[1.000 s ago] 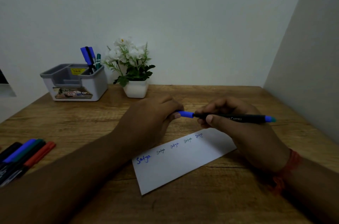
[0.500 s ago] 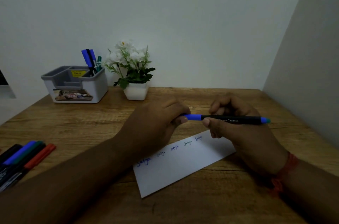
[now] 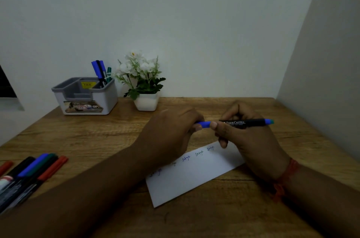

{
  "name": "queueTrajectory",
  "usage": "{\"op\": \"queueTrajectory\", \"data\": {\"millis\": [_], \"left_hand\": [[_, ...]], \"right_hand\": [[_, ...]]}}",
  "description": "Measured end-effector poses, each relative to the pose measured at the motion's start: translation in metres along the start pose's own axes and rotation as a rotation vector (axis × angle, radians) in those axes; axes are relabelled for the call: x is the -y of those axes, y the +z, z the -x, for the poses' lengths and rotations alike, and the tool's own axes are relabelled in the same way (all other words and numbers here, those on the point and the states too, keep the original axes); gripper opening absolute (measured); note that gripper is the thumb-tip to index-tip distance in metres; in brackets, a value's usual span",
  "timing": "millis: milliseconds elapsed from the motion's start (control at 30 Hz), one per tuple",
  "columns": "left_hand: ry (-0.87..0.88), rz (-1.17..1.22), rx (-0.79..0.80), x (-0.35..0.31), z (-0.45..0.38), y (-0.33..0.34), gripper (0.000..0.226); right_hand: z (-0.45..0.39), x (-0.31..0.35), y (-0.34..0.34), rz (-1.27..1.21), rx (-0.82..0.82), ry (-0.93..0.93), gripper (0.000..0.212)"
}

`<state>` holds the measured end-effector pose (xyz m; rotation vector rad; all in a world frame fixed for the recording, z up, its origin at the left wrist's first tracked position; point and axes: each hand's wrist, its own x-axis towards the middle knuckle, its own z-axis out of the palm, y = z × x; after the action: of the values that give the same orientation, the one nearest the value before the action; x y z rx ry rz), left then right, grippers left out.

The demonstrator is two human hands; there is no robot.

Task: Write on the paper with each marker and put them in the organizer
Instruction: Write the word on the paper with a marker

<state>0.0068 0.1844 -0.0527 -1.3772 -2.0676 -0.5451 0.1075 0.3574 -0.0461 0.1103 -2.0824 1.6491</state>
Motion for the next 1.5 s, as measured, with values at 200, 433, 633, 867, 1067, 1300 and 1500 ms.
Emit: {"op": "queueTrajectory", "data": {"millis": [200, 433, 633, 867, 1067, 1300, 1500], "left_hand": [[-0.032, -0.208, -0.026, 0.013, 0.002, -0.009, 0.055], [-0.242, -0.447, 0.041, 0.043, 0.001, -0.046, 0.08], [-0.41, -0.561, 0.045, 0.093, 0.033, -0.087, 0.083], [-0.576, -0.645, 0.048, 0.16, 0.102, -0.146, 0.086], [-0.687, -0.662, 0.034, 0.189, 0.138, -0.16, 0.087], [-0.698, -0.572, 0.028, 0.191, 0.144, -0.156, 0.087], [-0.716, -0.514, 0.067, 0.196, 0.146, -0.149, 0.083]], "right_hand": [[-0.007, 0.005, -0.002, -0.016, -0.109, -0.028, 0.032], [-0.029, 0.007, 0.02, 0.005, -0.005, 0.195, 0.014], [-0.064, 0.02, 0.074, 0.087, 0.116, 0.215, 0.007], [-0.102, 0.045, 0.154, 0.536, 0.332, -0.03, 0.034], [-0.164, 0.073, 0.22, 1.012, 0.271, -0.312, 0.018], [-0.22, 0.092, 0.27, 1.343, 0.285, -0.438, 0.021], [-0.244, 0.09, 0.302, 1.441, 0.354, -0.467, 0.029]]}}
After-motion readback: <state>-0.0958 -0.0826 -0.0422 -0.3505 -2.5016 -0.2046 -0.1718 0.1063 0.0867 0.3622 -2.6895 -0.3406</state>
